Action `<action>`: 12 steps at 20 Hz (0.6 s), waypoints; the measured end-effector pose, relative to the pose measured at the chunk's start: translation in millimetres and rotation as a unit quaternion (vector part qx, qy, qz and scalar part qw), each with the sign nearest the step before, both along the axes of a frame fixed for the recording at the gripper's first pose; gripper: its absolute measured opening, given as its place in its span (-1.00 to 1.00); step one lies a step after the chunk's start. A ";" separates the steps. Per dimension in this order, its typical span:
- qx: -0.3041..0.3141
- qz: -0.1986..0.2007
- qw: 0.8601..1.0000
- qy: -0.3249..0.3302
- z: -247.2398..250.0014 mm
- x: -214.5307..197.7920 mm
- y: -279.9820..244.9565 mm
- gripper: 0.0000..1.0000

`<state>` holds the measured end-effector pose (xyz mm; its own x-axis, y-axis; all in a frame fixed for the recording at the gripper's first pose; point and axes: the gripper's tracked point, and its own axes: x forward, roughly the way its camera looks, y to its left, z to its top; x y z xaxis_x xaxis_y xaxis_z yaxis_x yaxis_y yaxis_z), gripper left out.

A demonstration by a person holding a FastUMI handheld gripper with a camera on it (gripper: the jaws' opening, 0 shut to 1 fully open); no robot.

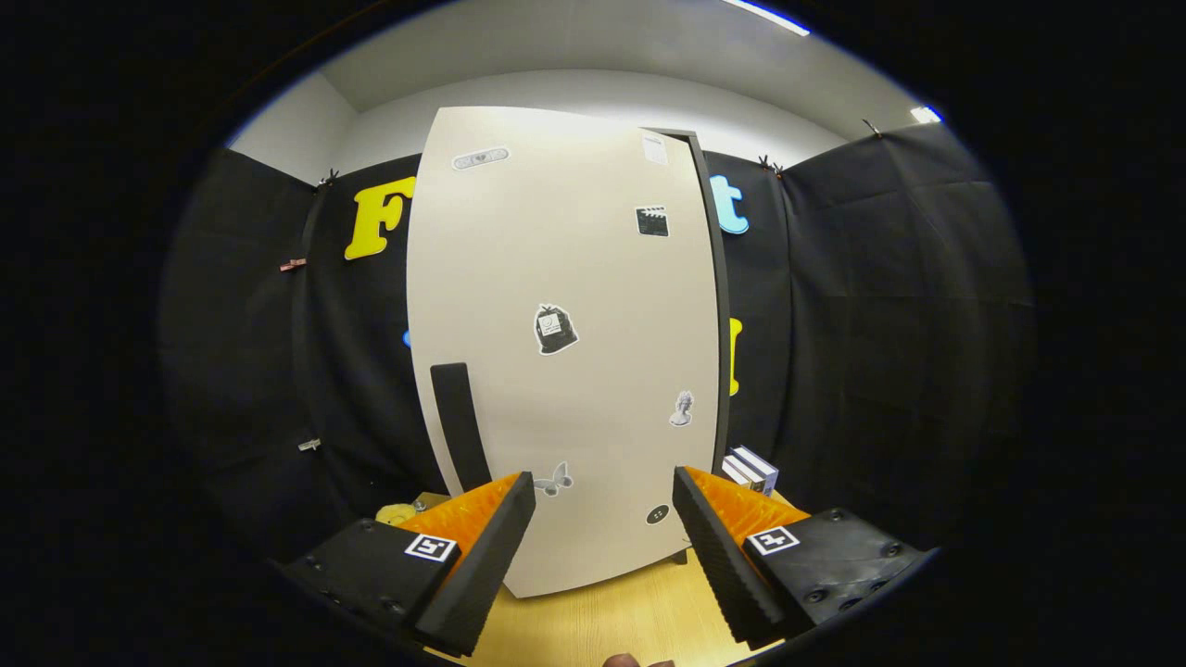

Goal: Open the shoe cabinet door, grab the shoes and put them into the shoe cabinet, then close the shoe cabinet door.

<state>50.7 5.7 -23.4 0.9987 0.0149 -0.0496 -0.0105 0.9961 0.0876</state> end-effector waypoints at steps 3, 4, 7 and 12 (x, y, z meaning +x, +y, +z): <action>-0.008 0.000 1.000 -0.004 1.5 0.4 -0.1 0.95; -0.009 0.001 1.000 -0.003 0.9 1.3 0.7 0.95; -0.009 0.003 1.000 -0.004 1.7 2.0 3.3 0.95; -0.016 0.004 1.000 -0.007 2.7 2.4 4.8 0.95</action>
